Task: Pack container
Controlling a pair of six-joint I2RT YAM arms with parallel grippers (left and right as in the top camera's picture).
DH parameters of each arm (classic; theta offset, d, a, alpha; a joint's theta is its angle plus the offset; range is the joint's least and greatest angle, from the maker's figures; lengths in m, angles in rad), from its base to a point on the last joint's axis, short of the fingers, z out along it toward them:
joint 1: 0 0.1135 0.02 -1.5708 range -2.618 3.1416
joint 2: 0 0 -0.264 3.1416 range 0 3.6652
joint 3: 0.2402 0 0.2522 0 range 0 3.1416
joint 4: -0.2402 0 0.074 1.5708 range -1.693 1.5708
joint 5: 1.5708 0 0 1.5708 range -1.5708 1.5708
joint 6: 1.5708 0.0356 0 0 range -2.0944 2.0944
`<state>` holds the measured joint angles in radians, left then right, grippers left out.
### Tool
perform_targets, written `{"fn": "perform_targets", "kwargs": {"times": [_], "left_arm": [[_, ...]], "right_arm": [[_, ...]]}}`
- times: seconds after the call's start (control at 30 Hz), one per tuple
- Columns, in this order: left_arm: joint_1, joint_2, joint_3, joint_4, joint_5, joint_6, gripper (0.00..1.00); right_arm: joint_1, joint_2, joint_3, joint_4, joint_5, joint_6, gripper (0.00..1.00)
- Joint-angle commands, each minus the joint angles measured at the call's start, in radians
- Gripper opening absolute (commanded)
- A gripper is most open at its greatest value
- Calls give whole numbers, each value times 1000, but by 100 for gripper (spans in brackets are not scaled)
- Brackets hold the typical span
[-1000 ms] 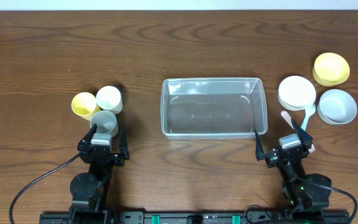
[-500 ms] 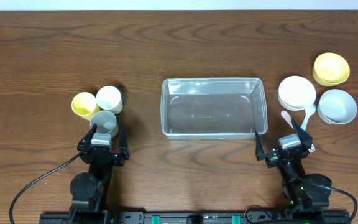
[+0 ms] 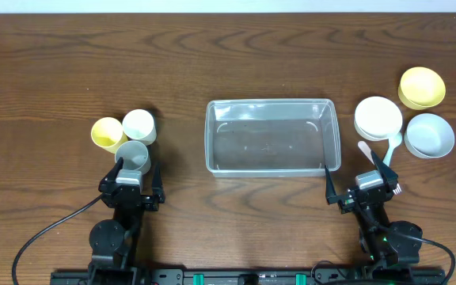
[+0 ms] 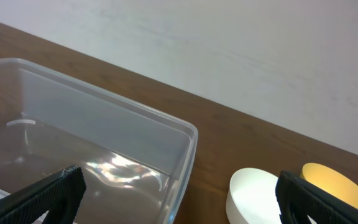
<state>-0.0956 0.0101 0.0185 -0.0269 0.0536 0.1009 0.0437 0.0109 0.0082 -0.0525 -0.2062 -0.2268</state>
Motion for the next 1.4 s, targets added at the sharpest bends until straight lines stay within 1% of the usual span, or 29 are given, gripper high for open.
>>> {"fn": "perform_targets", "kwargs": {"times": [0.0,0.97,1.13,1.23,1.37], "left_arm": [[-4,-6,-14,-39,14,-13,78],[-4,-6,-14,-39,14,-13,78],[-4,3,-14,-39,14,-17,78],[-4,24,-6,-49,14,-102,78],[-4,79,89,-144,14,-190,78]], "right_arm": [[3,-5,-3,-3,-8,-3,99],[3,-5,-3,-1,-19,3,99],[3,-5,-3,2,-36,159,99],[3,-3,-3,0,-45,298,99],[2,16,26,-8,-45,388,99]]}}
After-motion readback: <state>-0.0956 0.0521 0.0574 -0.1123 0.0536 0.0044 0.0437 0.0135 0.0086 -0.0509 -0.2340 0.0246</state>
